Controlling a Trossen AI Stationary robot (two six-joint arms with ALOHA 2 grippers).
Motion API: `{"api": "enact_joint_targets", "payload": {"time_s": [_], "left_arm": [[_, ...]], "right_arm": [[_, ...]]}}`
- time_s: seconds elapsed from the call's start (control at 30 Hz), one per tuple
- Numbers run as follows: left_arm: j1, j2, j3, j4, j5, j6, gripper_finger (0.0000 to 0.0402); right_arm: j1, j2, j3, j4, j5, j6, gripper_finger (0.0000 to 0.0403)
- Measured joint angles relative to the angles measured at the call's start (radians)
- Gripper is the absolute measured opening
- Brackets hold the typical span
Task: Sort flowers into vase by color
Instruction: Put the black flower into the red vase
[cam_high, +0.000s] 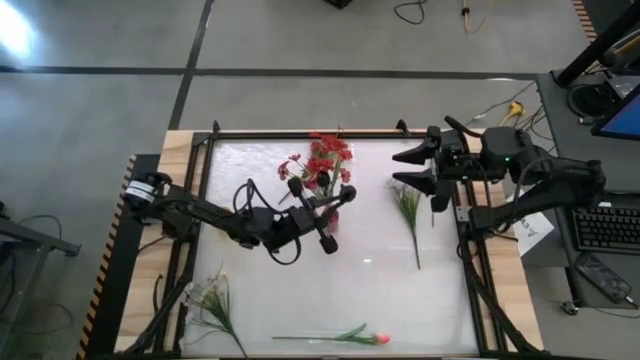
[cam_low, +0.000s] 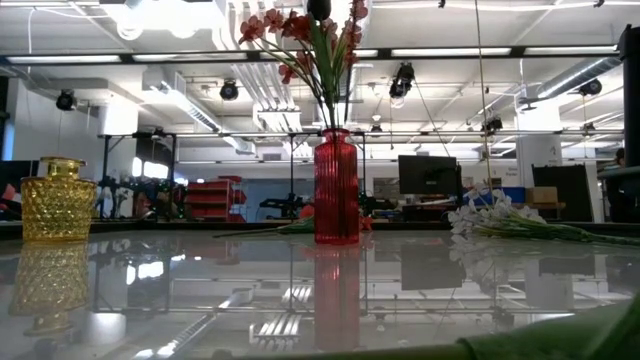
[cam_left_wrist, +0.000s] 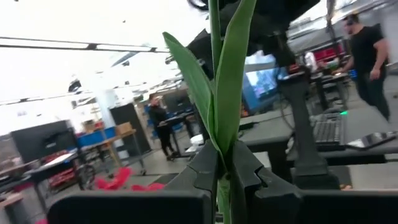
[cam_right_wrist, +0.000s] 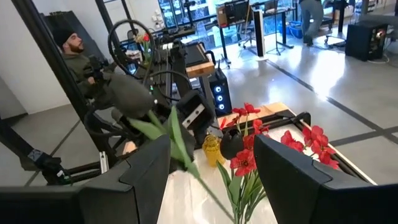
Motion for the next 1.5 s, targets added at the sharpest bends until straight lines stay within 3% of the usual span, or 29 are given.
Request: {"api": "enact_joint_targets", "payload": {"time_s": [0.9, 1.3, 1.5], "left_arm": [[0.005, -0.021, -0.016, -0.104, -0.078, -0.119, 0.0000], [0.014, -0.014, -0.093, -0.082, -0.136, -0.249, 0.0000], [0.019, 0.018, -0.094, -0.151, -0.143, -0.364, 0.0000]], "right_arm": [[0.000, 0.008, 0.000, 0.000, 0.001, 0.026, 0.0221], [0.000, 0.008, 0.000, -0.001, 0.001, 0.031, 0.0221], [0.000, 0.008, 0.000, -0.001, 0.001, 0.039, 0.0221]]}}
